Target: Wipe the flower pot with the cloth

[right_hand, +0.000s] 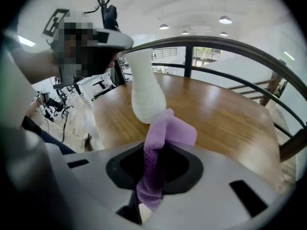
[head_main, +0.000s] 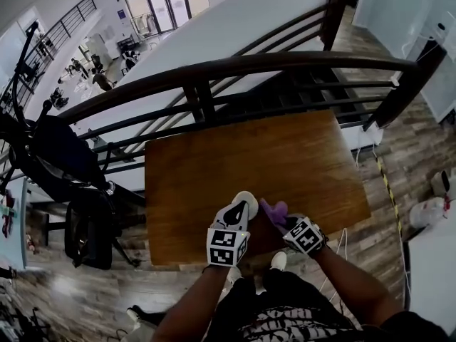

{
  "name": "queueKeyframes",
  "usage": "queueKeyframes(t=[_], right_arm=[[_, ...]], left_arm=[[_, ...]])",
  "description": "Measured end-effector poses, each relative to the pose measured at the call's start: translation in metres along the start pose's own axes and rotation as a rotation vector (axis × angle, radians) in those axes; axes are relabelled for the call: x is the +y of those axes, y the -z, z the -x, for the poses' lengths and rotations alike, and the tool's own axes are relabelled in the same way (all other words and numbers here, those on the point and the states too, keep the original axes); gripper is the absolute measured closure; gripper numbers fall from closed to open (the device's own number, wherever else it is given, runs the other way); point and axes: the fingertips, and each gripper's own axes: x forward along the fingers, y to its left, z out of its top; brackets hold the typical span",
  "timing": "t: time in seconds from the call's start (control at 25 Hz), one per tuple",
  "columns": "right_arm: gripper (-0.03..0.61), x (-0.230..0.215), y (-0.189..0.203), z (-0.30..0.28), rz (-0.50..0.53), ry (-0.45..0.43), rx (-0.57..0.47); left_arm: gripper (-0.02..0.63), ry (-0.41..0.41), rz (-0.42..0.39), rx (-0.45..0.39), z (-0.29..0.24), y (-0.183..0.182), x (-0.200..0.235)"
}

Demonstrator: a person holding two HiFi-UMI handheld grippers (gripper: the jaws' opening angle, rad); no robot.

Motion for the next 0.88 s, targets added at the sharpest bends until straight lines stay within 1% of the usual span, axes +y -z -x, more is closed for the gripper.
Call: queueKeyframes(t=[0.2, 0.28, 0.32, 0.44, 0.56, 0.64, 0.72, 0.8, 0.88], right_arm=[[0.523, -0.079, 0.014, 0.021, -0.060, 0.171, -0.047], [0.522, -0.109, 0.021, 0.026, -0.077, 0.219, -0.064], [0.523, -0.120, 0.025, 0.027, -0.087, 0.230, -0.061], [0.523, -0.143, 0.041, 0.022, -0.116, 0.229, -0.036], [0.523, -0.152, 0.062, 0.009, -0.133, 0.208, -0.005], [0.522, -0.150, 0.068, 0.000, -0.131, 0.188, 0.012], [0.522, -0.141, 0.062, -0.010, -0.121, 0.165, 0.023], [0.514, -0.130, 0.057, -0.022, -0.125, 0.147, 0.030], [0.496, -0.125, 0.058, -0.034, -0.143, 0.137, 0.019]], left_arm=[[0.614, -0.024, 0.015, -0.048, 0.009, -0.005, -0.009], [0.614, -0.042, 0.019, -0.066, 0.013, -0.006, -0.012], [0.614, -0.053, 0.024, -0.073, 0.016, -0.006, -0.013], [0.614, -0.099, 0.035, -0.083, 0.023, 0.004, -0.011], [0.614, -0.149, 0.059, -0.079, 0.033, 0.021, -0.008], [0.614, -0.180, 0.082, -0.078, 0.044, 0.029, -0.004], [0.614, -0.209, 0.114, -0.081, 0.061, 0.035, 0.007], [0.614, -0.223, 0.141, -0.087, 0.075, 0.043, 0.016], [0.614, -0.227, 0.145, -0.085, 0.080, 0.052, 0.019]])
